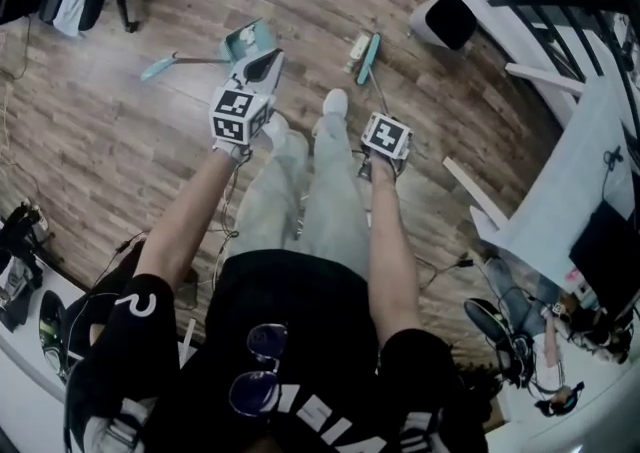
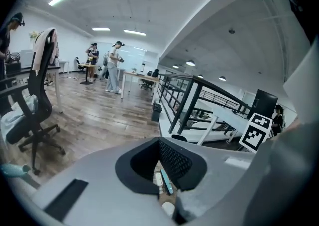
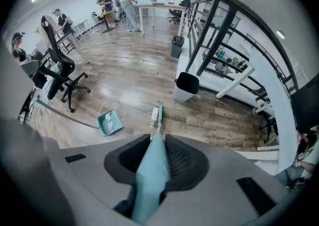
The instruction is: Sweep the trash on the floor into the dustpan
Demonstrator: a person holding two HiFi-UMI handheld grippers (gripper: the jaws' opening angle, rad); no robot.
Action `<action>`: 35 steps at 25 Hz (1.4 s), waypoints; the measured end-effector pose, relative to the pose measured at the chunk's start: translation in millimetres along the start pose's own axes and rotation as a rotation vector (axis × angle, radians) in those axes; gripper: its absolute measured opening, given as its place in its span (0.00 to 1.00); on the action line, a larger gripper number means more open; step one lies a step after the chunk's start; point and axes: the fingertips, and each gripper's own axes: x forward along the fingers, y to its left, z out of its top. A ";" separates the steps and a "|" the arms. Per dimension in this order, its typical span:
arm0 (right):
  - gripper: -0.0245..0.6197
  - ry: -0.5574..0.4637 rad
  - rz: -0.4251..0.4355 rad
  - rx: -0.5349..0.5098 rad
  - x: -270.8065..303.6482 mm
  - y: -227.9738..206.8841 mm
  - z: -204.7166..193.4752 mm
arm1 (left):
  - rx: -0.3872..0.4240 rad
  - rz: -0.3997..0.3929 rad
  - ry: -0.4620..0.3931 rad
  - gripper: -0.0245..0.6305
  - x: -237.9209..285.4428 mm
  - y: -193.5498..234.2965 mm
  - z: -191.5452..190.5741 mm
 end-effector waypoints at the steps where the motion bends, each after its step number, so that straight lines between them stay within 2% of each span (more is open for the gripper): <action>1: 0.17 0.015 -0.058 -0.030 -2.6 -3.7 -0.2 | -0.009 0.015 -0.001 0.04 -6.1 10.0 -2.0; 3: 0.17 0.024 -0.135 -0.083 -6.2 -2.8 4.6 | -0.032 0.047 -0.003 0.04 -17.7 30.7 -5.3; 12: 0.17 0.003 -0.114 -0.129 -7.5 80.4 23.3 | -0.108 0.132 -0.028 0.04 -67.0 102.0 -12.4; 17: 0.17 0.004 -0.074 -0.191 -5.4 137.5 31.9 | -0.143 0.181 -0.043 0.04 -90.9 144.0 -15.3; 20: 0.17 -0.002 0.032 -0.201 -0.1 186.9 36.5 | -0.169 0.213 -0.052 0.04 -104.4 173.2 -16.8; 23: 0.17 0.015 -0.060 -0.277 -3.8 191.5 37.6 | -0.216 0.248 -0.067 0.04 -118.8 197.4 -23.4; 26: 0.17 0.016 -0.058 -0.310 -3.0 210.9 38.2 | -0.254 0.286 -0.071 0.04 -130.1 220.6 -32.3; 31: 0.17 0.023 -0.033 -0.367 -1.2 241.2 38.3 | -0.347 0.356 -0.048 0.04 -137.0 257.2 -57.2; 35: 0.17 0.026 0.008 -0.421 1.5 263.2 36.5 | -0.416 0.411 0.021 0.04 -135.8 276.0 -87.3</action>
